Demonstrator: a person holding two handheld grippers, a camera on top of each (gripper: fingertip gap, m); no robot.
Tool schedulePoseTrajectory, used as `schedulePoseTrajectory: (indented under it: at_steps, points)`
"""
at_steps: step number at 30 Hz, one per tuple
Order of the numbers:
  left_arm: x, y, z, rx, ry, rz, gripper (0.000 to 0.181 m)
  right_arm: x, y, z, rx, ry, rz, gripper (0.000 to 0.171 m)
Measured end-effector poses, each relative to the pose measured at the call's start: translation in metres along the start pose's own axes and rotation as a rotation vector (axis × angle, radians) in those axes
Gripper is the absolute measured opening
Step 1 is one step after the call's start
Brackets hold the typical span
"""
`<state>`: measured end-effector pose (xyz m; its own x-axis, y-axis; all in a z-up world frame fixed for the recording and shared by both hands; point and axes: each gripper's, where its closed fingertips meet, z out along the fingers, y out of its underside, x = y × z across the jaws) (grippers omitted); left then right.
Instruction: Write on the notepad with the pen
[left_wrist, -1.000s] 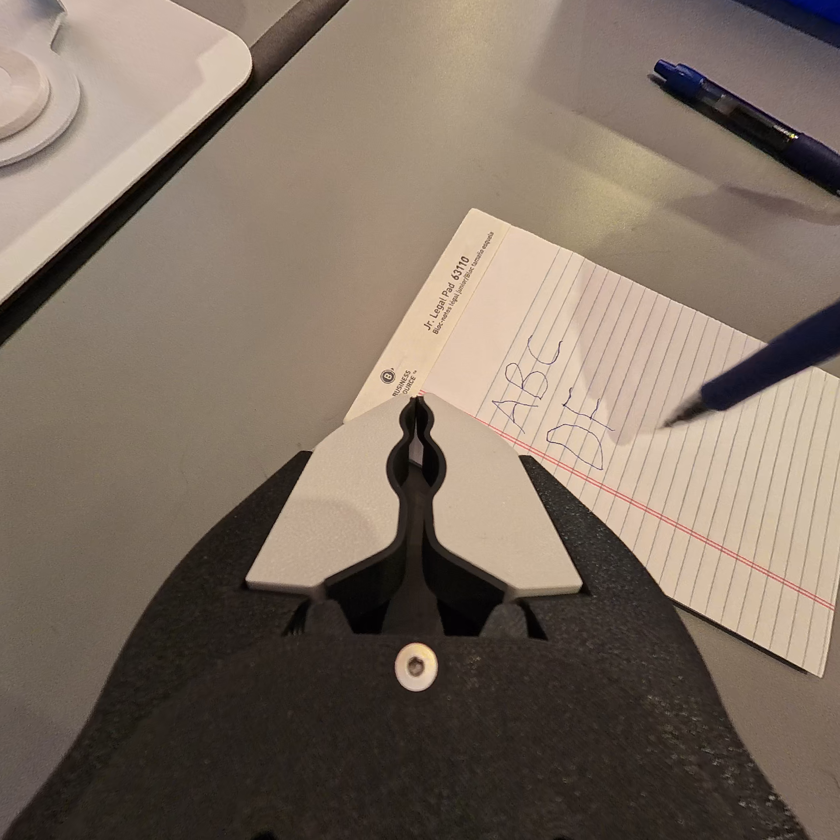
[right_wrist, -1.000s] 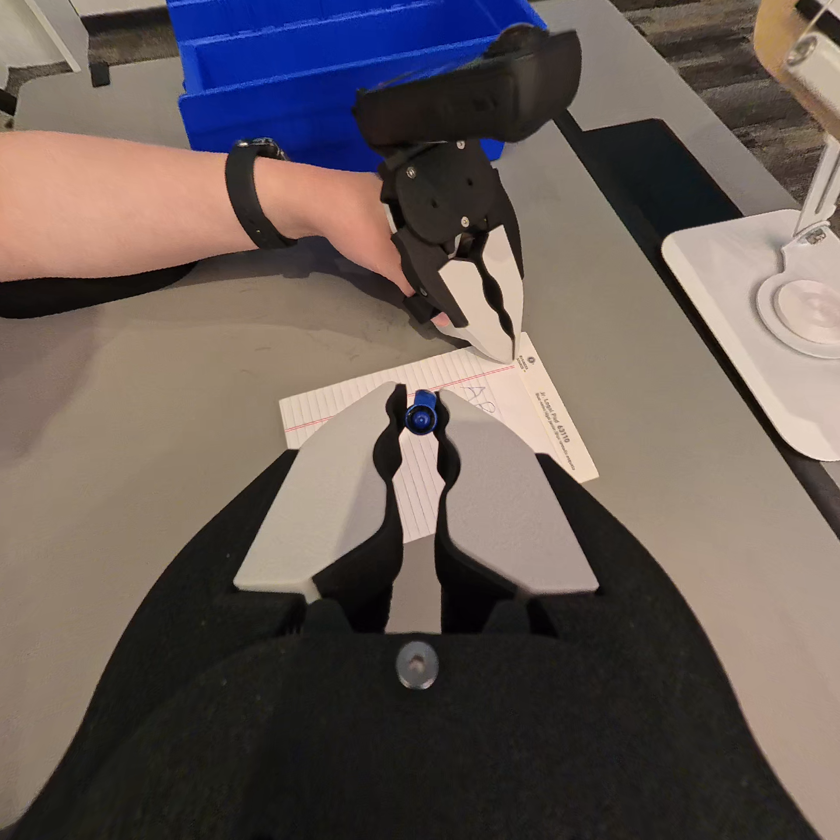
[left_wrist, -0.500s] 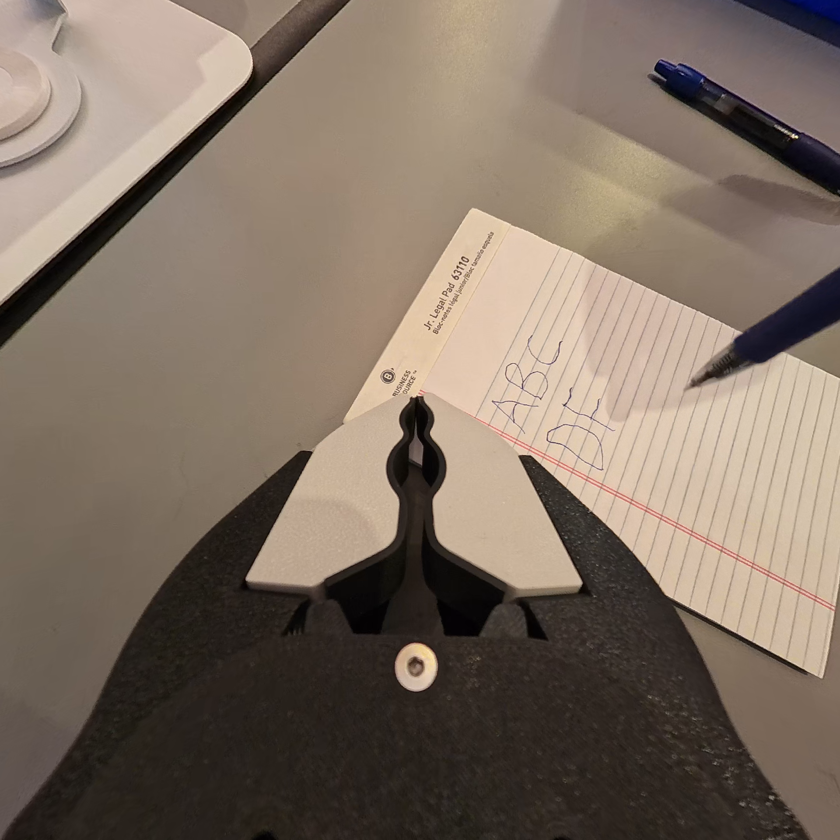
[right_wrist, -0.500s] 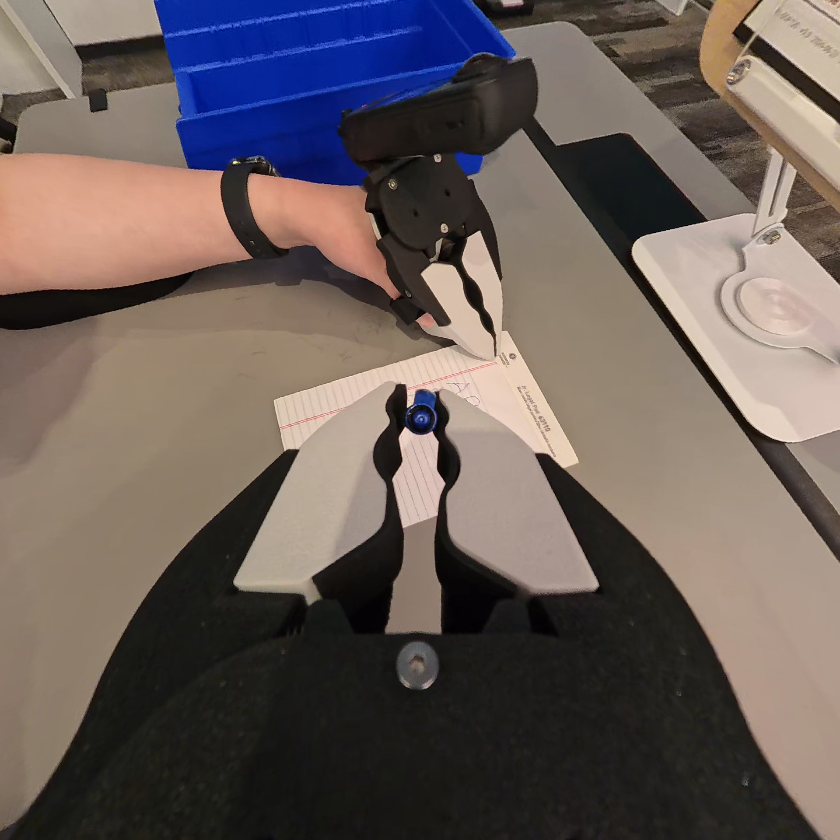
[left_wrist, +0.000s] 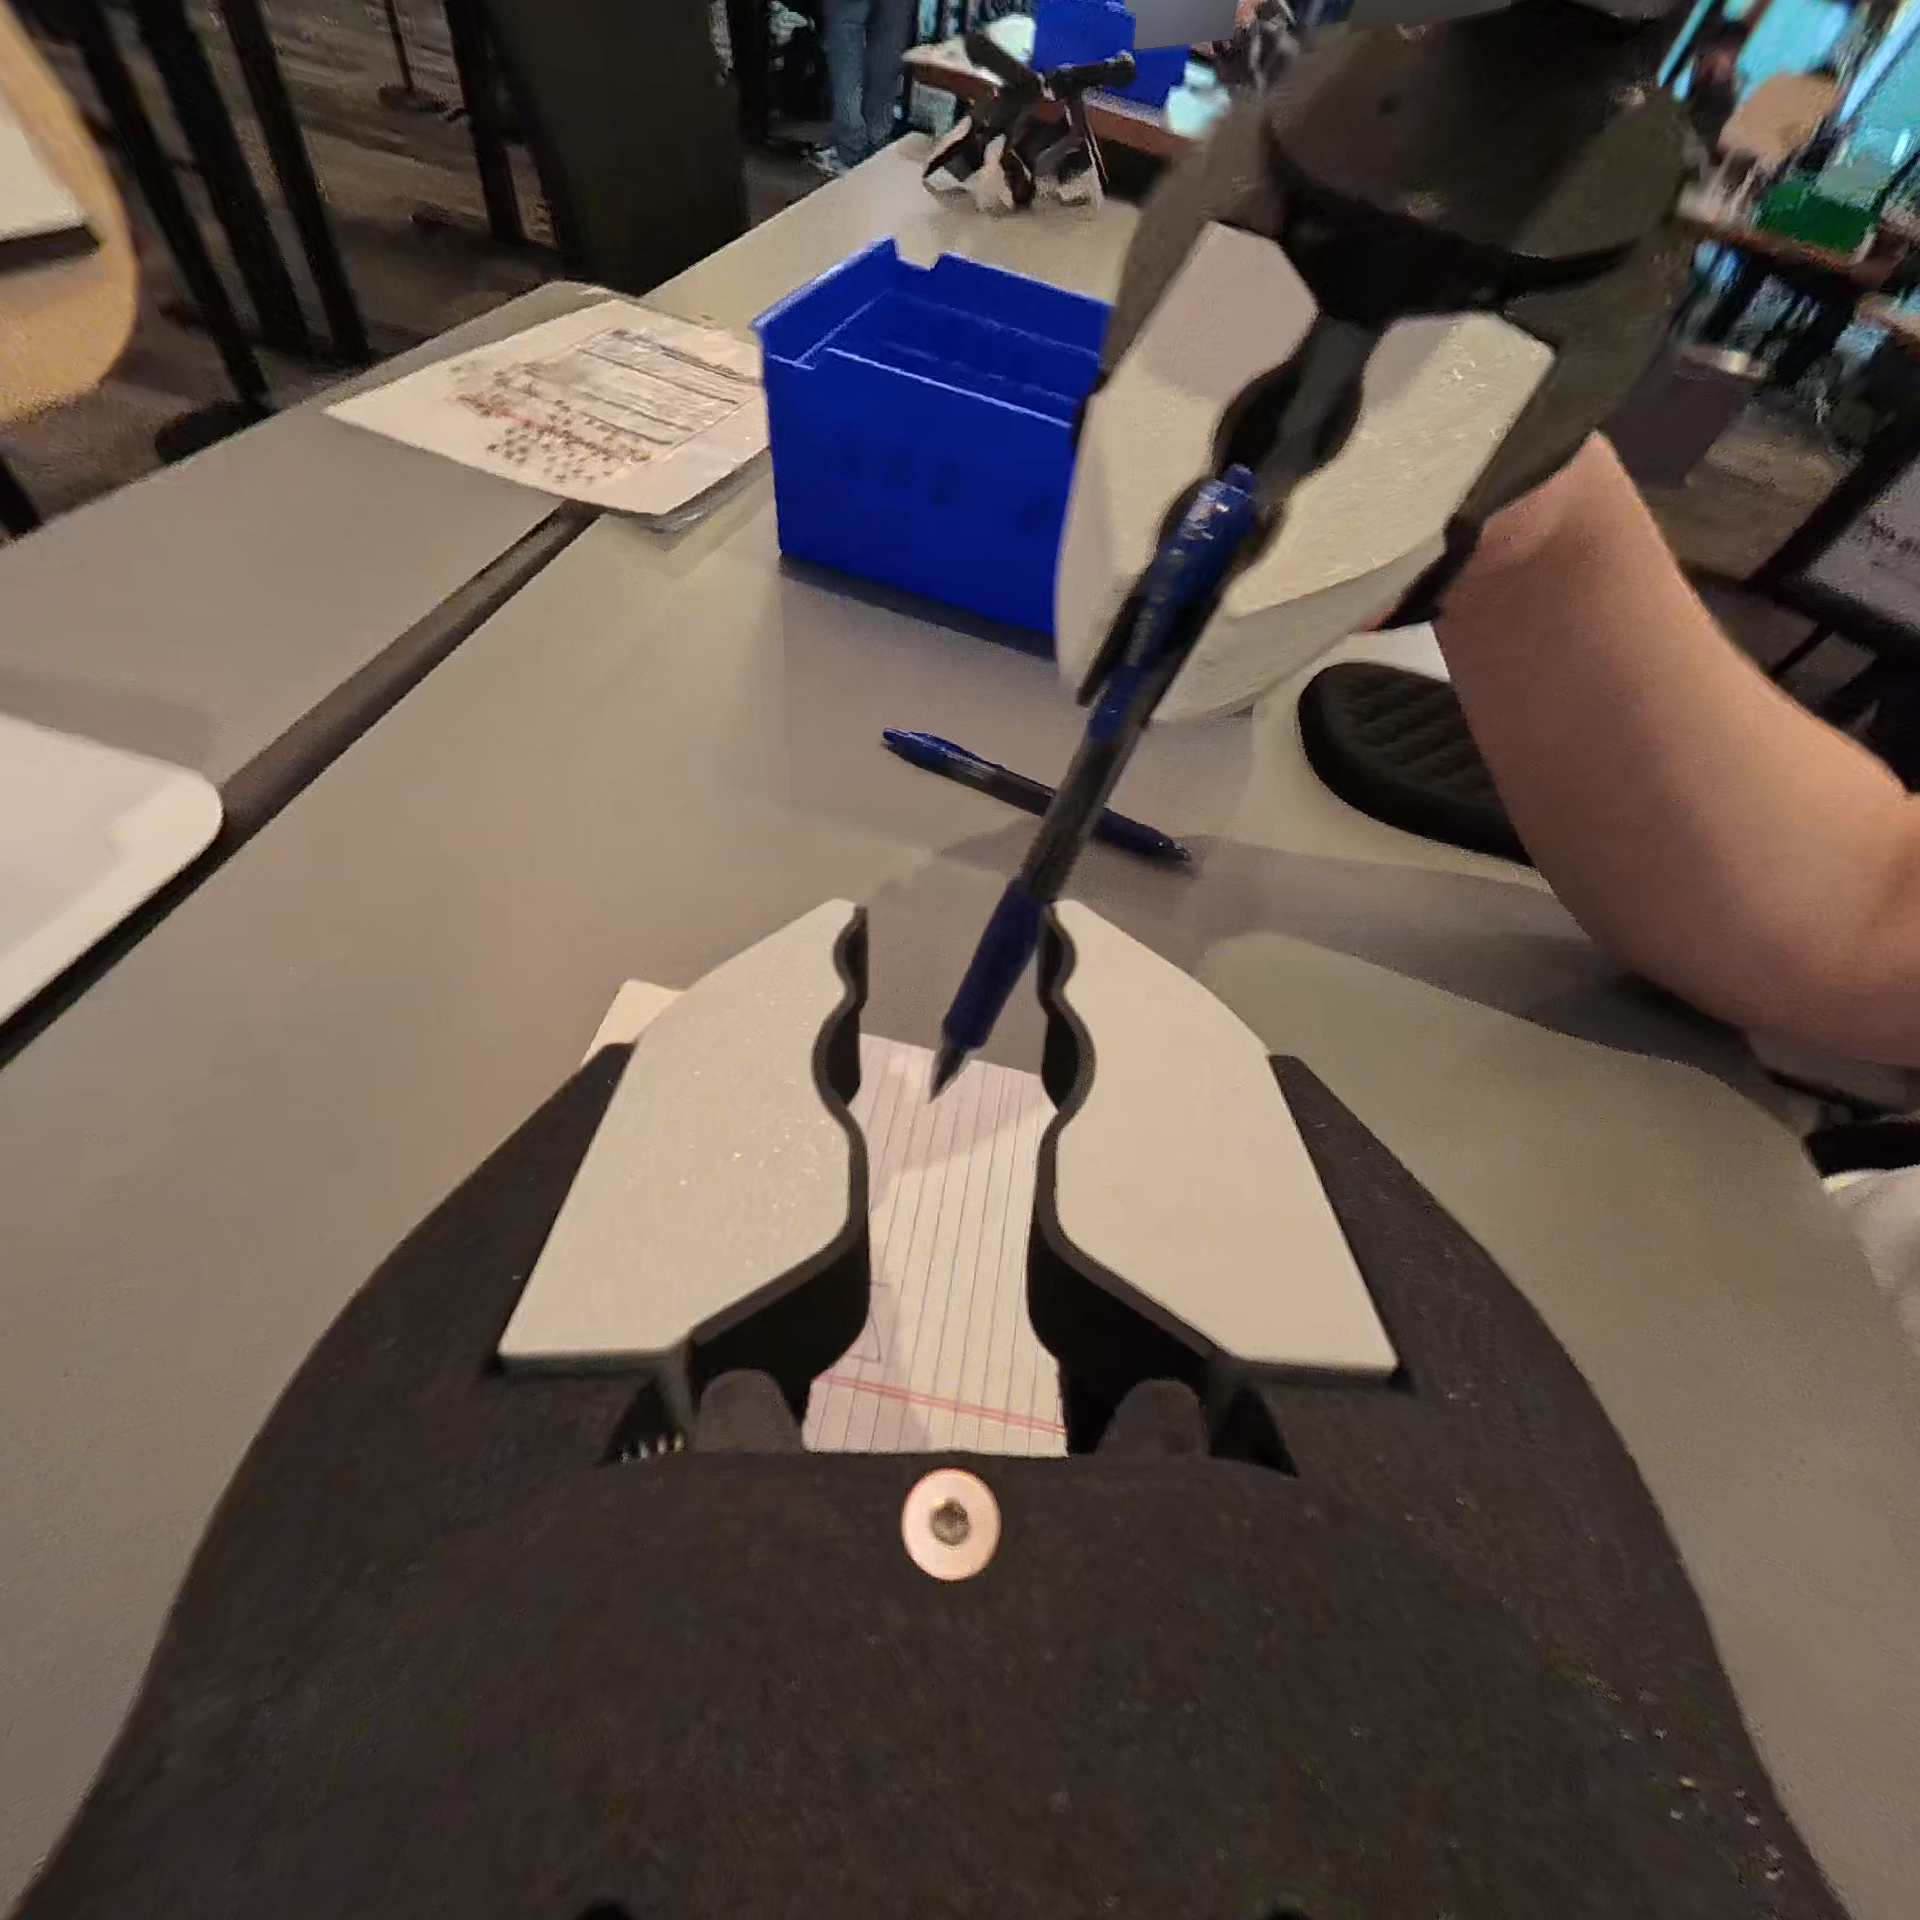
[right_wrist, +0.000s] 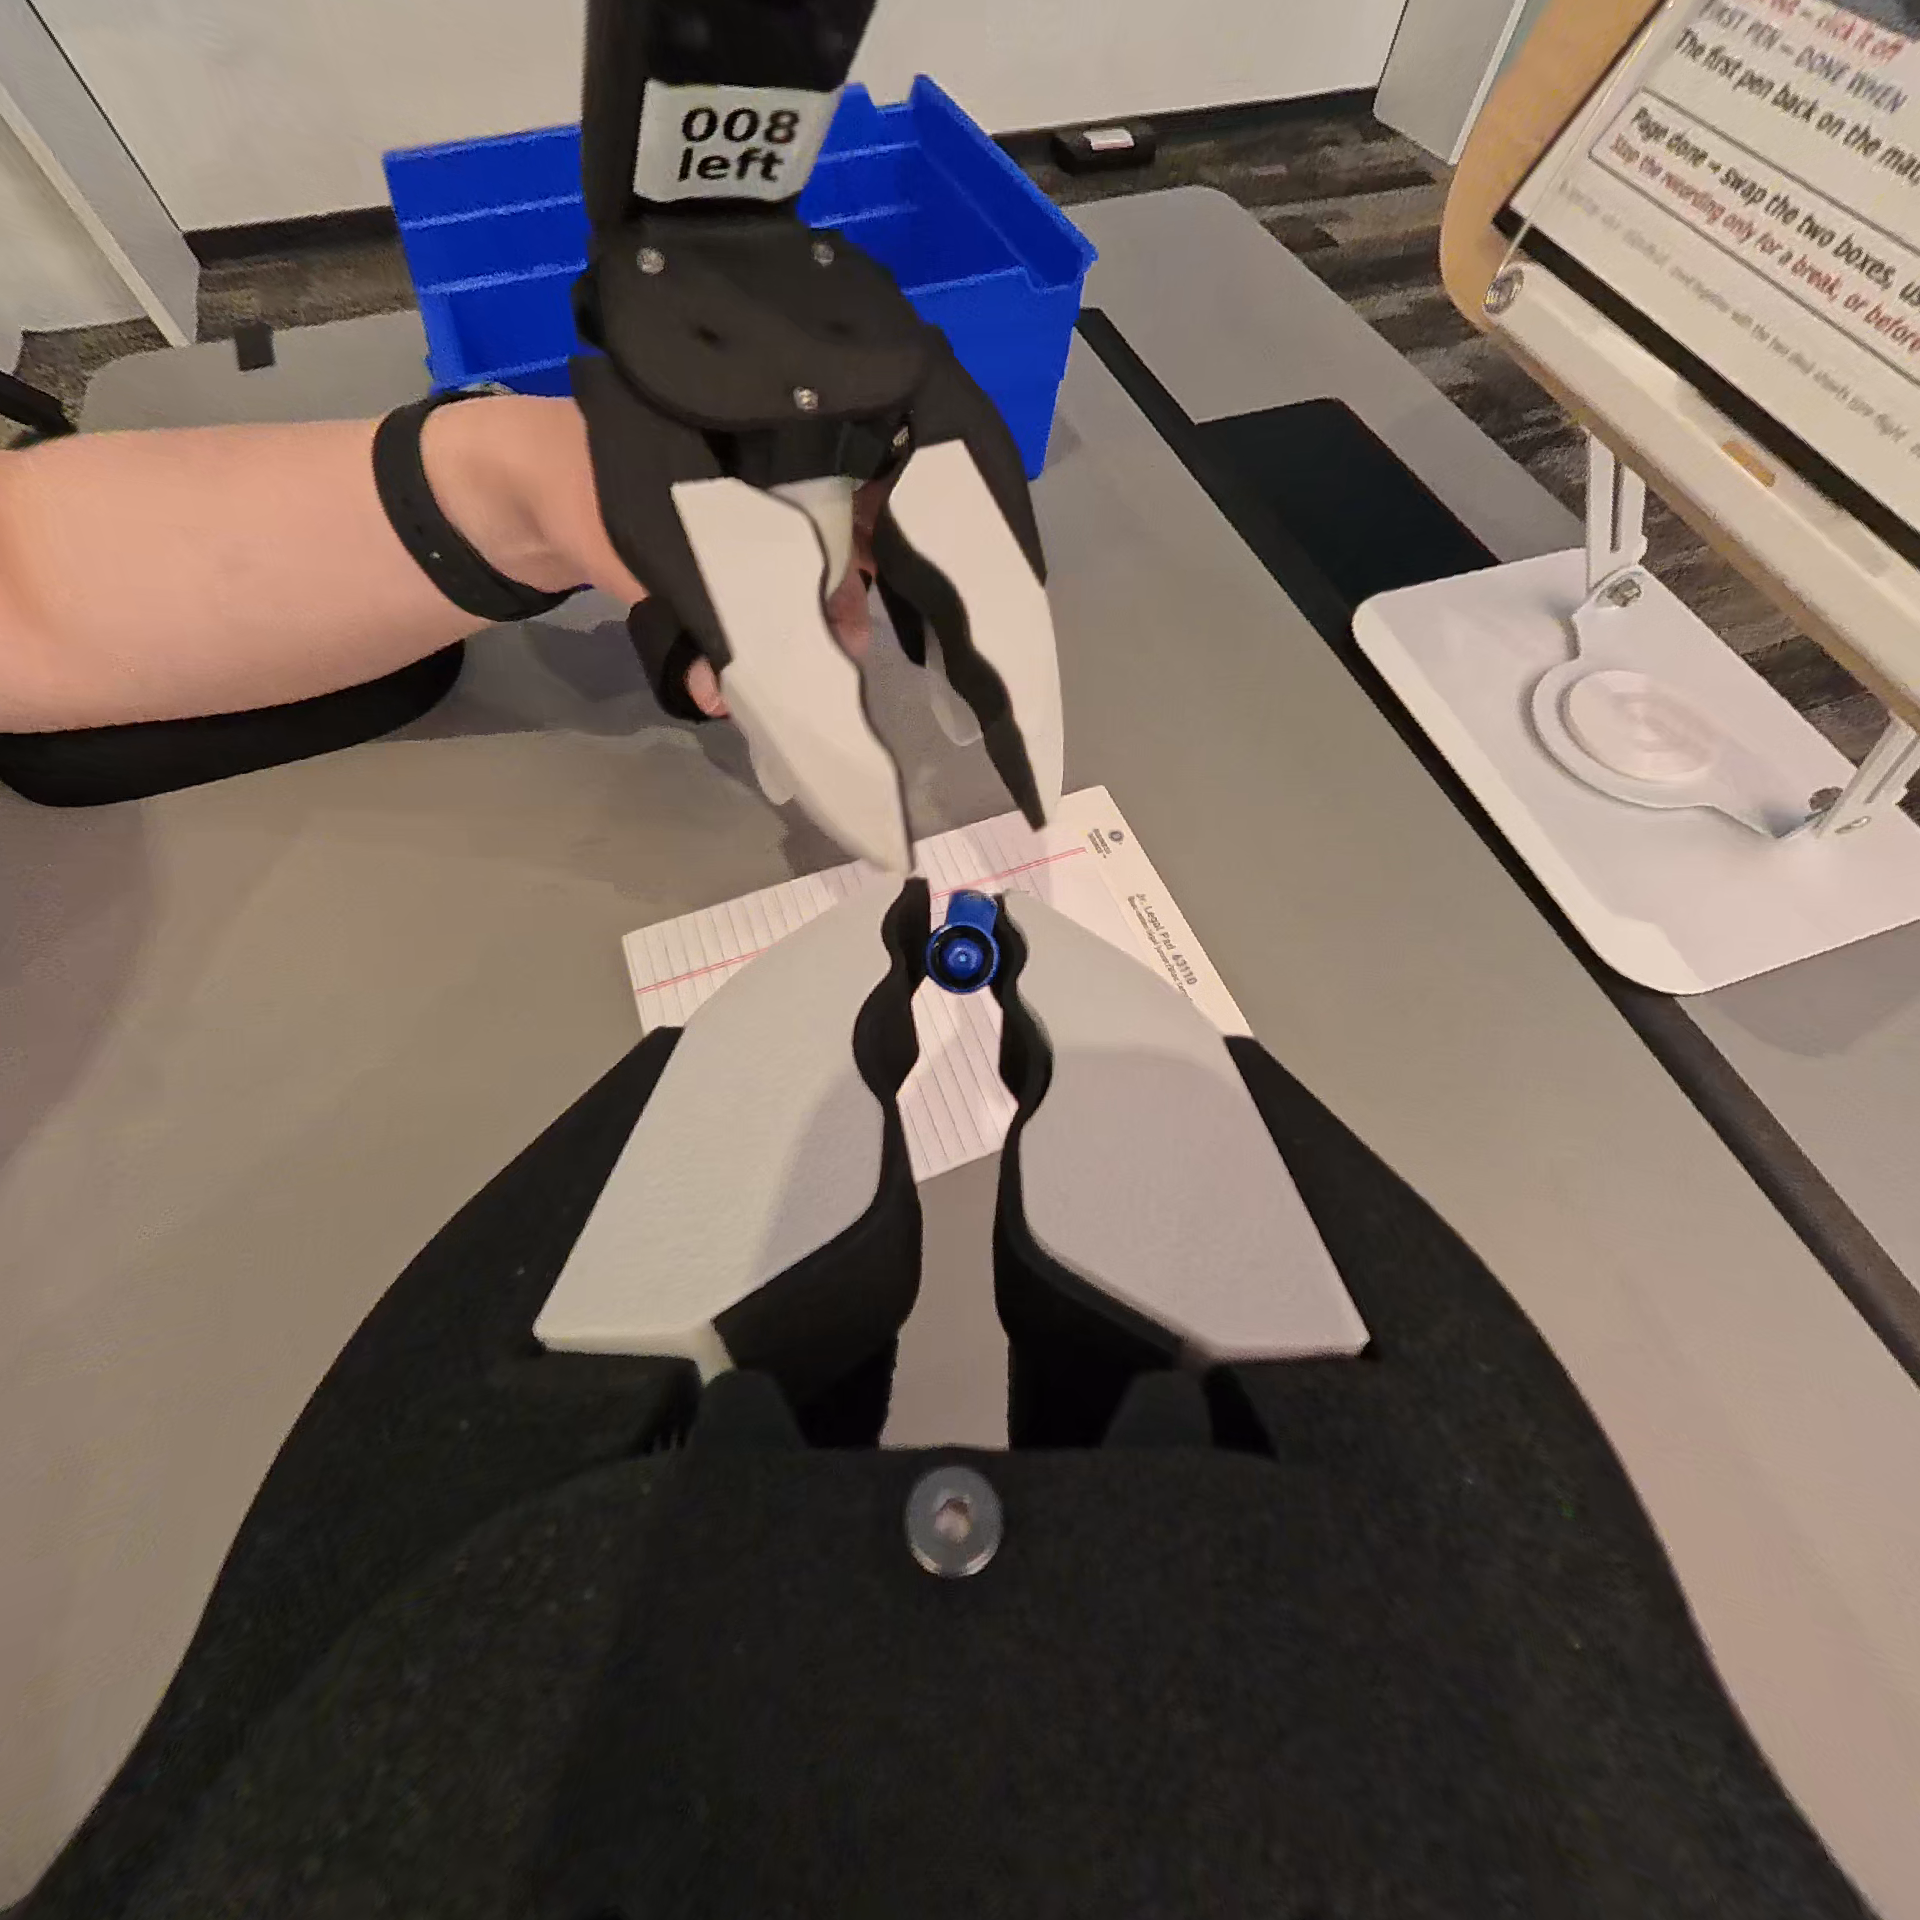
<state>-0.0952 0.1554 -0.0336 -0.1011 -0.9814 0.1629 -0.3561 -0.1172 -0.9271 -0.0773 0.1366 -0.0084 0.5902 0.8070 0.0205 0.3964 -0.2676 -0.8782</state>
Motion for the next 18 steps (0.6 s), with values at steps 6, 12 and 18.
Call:
schedulePoseTrajectory:
  at_steps: [6, 12, 18]
  points:
    - [0.032, -0.001, 0.011, -0.056, 0.054, 0.137, 0.046, -0.011, -0.009, -0.003, 0.014, -0.035, -0.026, 0.011]
    - [0.035, 0.01, 0.016, -0.115, 0.055, 0.186, 0.034, -0.023, -0.016, -0.003, 0.037, -0.088, -0.045, 0.011]
    - [0.043, 0.018, 0.018, -0.159, 0.112, 0.207, 0.012, -0.03, -0.019, -0.002, 0.043, -0.117, -0.059, 0.01]
